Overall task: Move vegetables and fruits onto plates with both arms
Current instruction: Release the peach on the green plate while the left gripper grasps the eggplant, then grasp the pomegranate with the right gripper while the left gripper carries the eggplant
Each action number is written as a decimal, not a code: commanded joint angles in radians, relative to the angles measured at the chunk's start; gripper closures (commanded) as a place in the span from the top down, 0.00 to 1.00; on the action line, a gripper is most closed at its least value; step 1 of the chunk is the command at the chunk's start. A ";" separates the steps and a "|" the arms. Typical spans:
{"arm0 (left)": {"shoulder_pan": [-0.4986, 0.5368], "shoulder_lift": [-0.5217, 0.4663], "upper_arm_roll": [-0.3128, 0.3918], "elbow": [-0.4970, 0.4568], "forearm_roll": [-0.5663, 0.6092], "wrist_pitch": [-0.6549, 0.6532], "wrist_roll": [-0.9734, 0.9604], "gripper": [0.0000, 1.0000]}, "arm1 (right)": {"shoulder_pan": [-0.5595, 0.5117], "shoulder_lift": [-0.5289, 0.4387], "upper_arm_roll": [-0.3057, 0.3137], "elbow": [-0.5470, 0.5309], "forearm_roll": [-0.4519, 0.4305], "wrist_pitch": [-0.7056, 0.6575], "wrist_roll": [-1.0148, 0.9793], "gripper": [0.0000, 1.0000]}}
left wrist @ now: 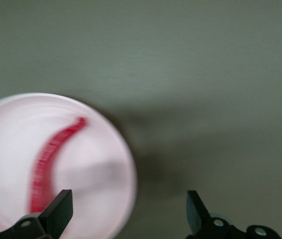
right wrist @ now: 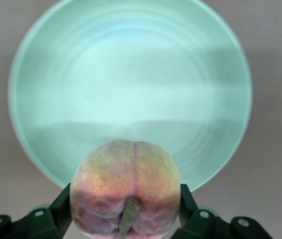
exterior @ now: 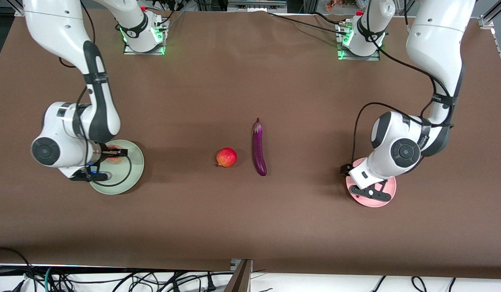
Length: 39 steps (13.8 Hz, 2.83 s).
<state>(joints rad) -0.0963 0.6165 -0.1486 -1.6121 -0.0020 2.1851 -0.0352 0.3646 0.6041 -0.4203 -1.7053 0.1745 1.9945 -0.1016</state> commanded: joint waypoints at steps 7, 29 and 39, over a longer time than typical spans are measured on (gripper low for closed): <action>-0.313 0.089 -0.105 0.079 -0.108 -0.005 -0.448 1.00 | -0.058 0.069 0.014 -0.004 0.063 0.099 -0.066 0.75; -0.281 -0.037 0.125 0.106 0.040 -0.243 -0.383 0.02 | 0.425 0.068 0.020 0.184 0.281 0.108 0.768 0.99; -0.043 0.069 0.126 0.106 0.178 -0.219 -0.160 0.02 | 0.533 0.169 0.021 0.182 0.281 0.365 1.097 0.99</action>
<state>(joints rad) -0.1368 0.6683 -0.0109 -1.5051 0.1556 1.9290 -0.2020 0.8832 0.7618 -0.3910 -1.5214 0.4370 2.3356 0.9607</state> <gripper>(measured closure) 0.661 0.004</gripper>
